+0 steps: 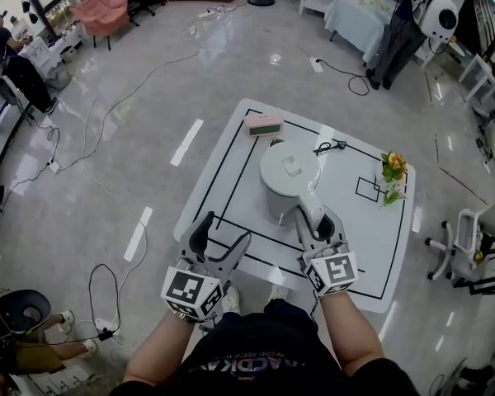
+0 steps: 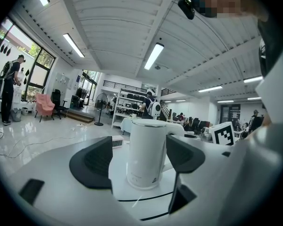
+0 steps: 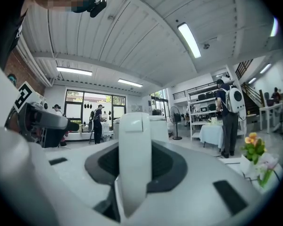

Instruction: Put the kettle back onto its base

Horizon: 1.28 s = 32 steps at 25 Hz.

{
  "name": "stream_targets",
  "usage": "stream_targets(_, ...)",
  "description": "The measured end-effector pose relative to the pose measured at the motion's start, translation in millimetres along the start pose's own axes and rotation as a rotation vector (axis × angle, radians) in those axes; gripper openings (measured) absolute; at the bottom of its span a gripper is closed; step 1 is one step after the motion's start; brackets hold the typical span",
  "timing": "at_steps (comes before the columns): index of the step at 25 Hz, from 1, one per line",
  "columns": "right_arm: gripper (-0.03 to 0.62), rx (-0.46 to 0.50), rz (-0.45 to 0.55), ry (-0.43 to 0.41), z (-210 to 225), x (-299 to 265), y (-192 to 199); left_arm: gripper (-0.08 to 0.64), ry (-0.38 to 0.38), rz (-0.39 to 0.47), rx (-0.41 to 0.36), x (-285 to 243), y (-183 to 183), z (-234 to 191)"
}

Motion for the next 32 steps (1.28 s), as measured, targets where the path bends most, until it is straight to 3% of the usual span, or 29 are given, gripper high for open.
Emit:
stream_targets(8, 0.118, 0.018, 0.010, 0.047, -8, 1, 2, 0.350, -0.001, 0.004, 0.005, 1, 2, -2)
stream_targets(18, 0.118, 0.048, 0.036, 0.044, -12, 17, 9, 0.350, -0.002, -0.001, 0.013, 3, 6, -4)
stream_targets(32, 0.118, 0.011, 0.025, 0.077, -13, 20, 12, 0.350, 0.032, -0.017, 0.007, -1, 6, -3)
Point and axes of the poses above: the fingertips, and each gripper's own axes: x backward along the fingers, z to its right, y out of its underside, the point moved 10 cm from there along x, backward along the fingers, and after that the axes turned 3 degrees about z, right-handed, at the moved point
